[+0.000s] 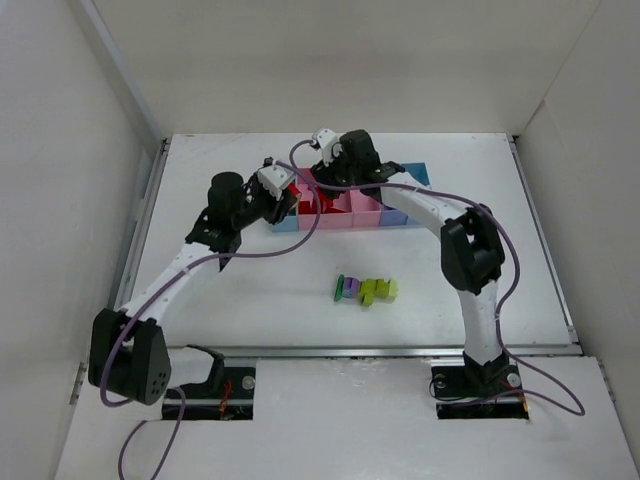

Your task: Sort the legos into containers by color

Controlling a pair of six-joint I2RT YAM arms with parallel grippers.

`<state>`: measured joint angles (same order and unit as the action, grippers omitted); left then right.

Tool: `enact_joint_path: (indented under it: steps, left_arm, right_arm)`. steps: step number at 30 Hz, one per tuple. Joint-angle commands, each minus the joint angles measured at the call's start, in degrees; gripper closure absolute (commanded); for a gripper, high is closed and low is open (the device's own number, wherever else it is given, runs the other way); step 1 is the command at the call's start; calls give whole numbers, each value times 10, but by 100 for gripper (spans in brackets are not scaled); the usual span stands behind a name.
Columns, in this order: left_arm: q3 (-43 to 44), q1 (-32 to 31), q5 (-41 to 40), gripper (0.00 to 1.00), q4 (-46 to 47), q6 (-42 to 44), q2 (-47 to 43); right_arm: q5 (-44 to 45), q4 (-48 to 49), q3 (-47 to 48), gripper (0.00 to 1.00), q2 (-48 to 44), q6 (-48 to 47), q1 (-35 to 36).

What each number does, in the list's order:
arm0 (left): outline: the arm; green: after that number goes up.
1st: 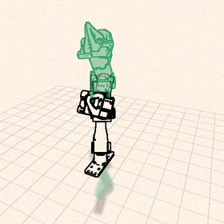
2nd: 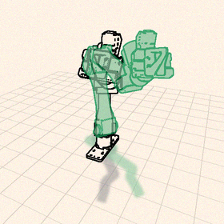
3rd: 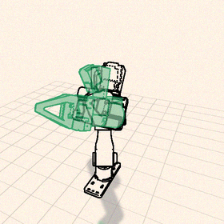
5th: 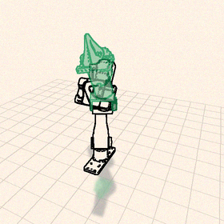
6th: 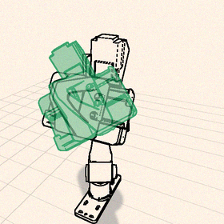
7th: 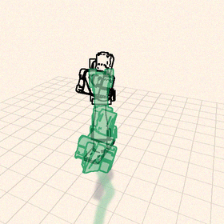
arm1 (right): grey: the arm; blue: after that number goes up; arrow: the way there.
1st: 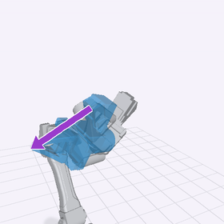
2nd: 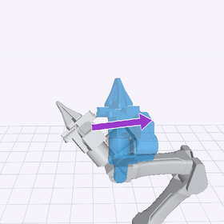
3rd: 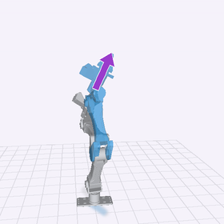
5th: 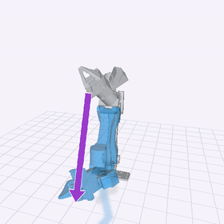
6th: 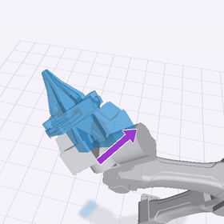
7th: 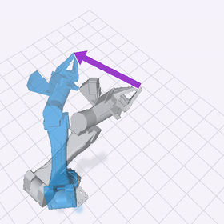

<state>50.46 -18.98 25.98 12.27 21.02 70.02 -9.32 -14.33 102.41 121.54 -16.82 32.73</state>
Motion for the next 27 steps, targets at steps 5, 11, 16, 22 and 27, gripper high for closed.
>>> enact_joint_path:
  steps: [5,11,16,22,27]
  left_arm:
    - [8,3,-23,97,168,-79,96]
    - [74,-9,-18,84,209,-63,217]
    - [143,-20,-25,55,209,-52,305]
    - [175,-20,35,10,209,-5,338]
    - [162,-20,91,3,174,45,280]
  right_arm:
    - [-42,39,37,24,-31,95,-58]
    - [-64,39,0,21,-83,130,-98]
    - [-52,39,-56,21,-127,104,-98]
    - [-46,39,-100,1,-181,64,-98]
    - [-64,-16,-124,1,-231,-1,-98]
